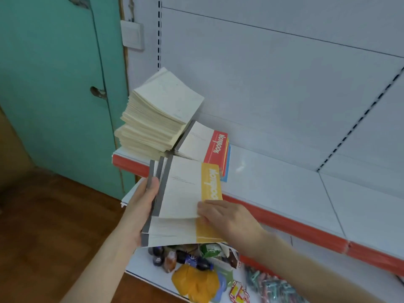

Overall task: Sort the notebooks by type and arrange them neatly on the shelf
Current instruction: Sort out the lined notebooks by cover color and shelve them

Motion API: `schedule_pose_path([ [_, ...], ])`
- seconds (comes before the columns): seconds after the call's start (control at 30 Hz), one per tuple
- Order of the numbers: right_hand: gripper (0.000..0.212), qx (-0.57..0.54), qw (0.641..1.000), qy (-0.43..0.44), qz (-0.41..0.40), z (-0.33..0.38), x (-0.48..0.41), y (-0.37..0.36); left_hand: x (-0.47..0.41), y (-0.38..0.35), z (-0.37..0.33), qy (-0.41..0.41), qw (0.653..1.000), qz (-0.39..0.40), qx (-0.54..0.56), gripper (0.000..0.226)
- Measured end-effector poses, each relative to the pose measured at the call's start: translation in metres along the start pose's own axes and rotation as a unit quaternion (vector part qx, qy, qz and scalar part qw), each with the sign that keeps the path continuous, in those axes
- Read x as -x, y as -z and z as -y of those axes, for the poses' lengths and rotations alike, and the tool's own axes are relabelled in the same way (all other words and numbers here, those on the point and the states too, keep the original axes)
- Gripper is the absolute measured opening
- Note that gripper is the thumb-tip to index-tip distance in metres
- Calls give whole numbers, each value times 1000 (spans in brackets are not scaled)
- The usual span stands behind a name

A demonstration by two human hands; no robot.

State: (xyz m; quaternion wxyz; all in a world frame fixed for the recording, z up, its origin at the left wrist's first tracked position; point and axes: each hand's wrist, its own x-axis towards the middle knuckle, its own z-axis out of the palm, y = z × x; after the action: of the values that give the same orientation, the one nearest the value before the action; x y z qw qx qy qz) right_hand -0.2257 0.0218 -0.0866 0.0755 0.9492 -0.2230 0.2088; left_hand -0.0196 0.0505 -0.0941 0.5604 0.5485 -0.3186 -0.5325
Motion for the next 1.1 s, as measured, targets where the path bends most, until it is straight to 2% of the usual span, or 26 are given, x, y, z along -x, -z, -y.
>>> schedule_pose_path([
  [0.07,26,-14,1000,11,26,6,13,-8,2,-2,3,-3,1000,6,14,30],
  [0.13,34,-80,995,-21,49,7,20,-5,5,-6,6,-10,1000,6,7,38],
  [0.2,46,-196,973,-119,39,9,24,5,8,-12,8,-24,1000,9,5,44],
  [0.27,44,-252,932,-259,1,6,30,15,11,-21,10,-27,999,13,12,44],
  [0.33,37,-251,882,-395,-53,-3,34,23,13,-36,13,-37,999,26,15,44],
  [0.4,43,-286,819,-492,-76,-13,40,34,18,-57,11,-52,998,38,14,44],
  [0.47,46,-349,752,-552,-88,-22,52,46,22,-83,11,-70,996,46,9,46],
  [0.53,42,-392,701,-586,-109,-33,72,58,28,-117,12,-88,994,60,0,41],
  [0.6,40,-393,680,-602,-143,-47,100,73,35,-158,14,-102,992,78,-9,39],
  [0.67,35,-385,671,-607,-183,-67,135,94,42,-206,20,-109,988,105,-11,40],
  [0.87,26,-298,676,-627,-245,-123,266,175,76,-368,49,-84,978,192,-18,39],
  [1.03,20,-228,627,-684,-296,-155,383,235,106,-504,82,-74,953,289,-50,36],
  [1.1,29,-196,597,-712,-312,-164,427,255,118,-556,96,-70,942,323,-62,36],
])
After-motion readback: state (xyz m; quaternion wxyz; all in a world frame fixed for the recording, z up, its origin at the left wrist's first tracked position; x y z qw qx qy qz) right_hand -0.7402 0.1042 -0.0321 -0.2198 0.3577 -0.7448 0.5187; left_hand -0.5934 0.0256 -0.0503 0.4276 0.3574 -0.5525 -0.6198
